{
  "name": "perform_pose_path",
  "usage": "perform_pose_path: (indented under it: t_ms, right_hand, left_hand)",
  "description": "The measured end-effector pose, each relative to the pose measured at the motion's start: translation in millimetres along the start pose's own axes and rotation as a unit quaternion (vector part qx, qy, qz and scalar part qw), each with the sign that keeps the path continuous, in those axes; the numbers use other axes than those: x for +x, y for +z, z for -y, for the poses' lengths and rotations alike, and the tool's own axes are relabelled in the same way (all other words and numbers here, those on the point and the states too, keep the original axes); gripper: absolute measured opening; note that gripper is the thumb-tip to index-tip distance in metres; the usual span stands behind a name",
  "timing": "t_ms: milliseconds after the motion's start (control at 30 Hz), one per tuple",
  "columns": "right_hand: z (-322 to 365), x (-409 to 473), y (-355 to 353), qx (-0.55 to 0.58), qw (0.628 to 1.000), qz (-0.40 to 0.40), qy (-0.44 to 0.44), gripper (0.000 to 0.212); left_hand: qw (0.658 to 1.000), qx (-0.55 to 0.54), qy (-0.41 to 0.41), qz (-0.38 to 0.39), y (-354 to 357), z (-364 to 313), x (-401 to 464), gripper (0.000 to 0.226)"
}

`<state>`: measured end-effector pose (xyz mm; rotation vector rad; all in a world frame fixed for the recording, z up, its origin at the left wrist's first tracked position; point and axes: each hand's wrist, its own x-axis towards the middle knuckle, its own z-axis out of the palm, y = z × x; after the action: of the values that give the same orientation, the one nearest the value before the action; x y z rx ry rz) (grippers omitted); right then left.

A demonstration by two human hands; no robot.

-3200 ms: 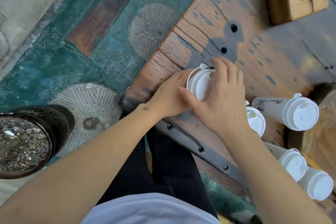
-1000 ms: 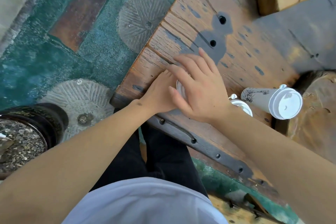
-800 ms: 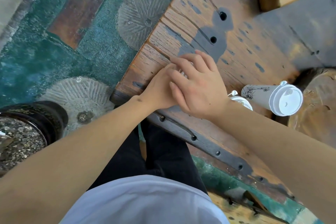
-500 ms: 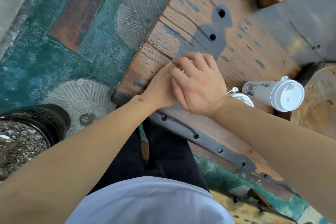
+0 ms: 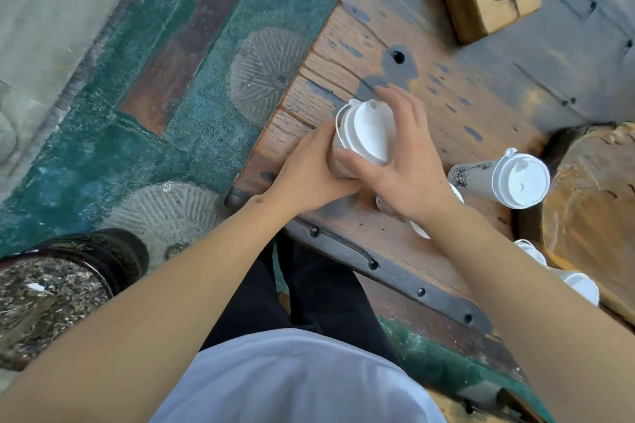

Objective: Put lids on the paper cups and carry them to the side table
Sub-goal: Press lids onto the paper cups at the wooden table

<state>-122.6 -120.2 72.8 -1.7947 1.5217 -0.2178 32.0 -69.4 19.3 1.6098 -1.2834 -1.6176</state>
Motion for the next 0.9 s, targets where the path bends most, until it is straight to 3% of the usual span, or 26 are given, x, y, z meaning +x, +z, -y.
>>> perform_pose_path:
  t_ms: [167, 400, 600, 767, 900]
  right_hand:
    - [36, -6, -48, 0.103, 0.992, 0.044, 0.059, 0.075]
    - [67, -30, -117, 0.232, 0.97, -0.021, 0.07, 0.029]
    - [68, -49, -140, 0.348, 0.933, -0.035, 0.089, 0.054]
    - [69, -60, -141, 0.492, 0.863, 0.0, 0.112, 0.06]
    - [72, -65, -144, 0.626, 0.768, 0.051, 0.127, 0.064]
  left_hand:
    - [0.998, -0.053, 0.042, -0.019, -23, -39, -20, 0.095]
    - [0.991, -0.021, 0.117, -0.056, -57, -109, -44, 0.057]
    - [0.979, -0.077, 0.168, -0.083, -69, -164, -43, 0.053]
    - [0.955, -0.215, 0.164, -0.12, -54, -197, -38, 0.071]
    - [0.963, -0.199, 0.166, -0.081, -29, -209, -35, 0.08]
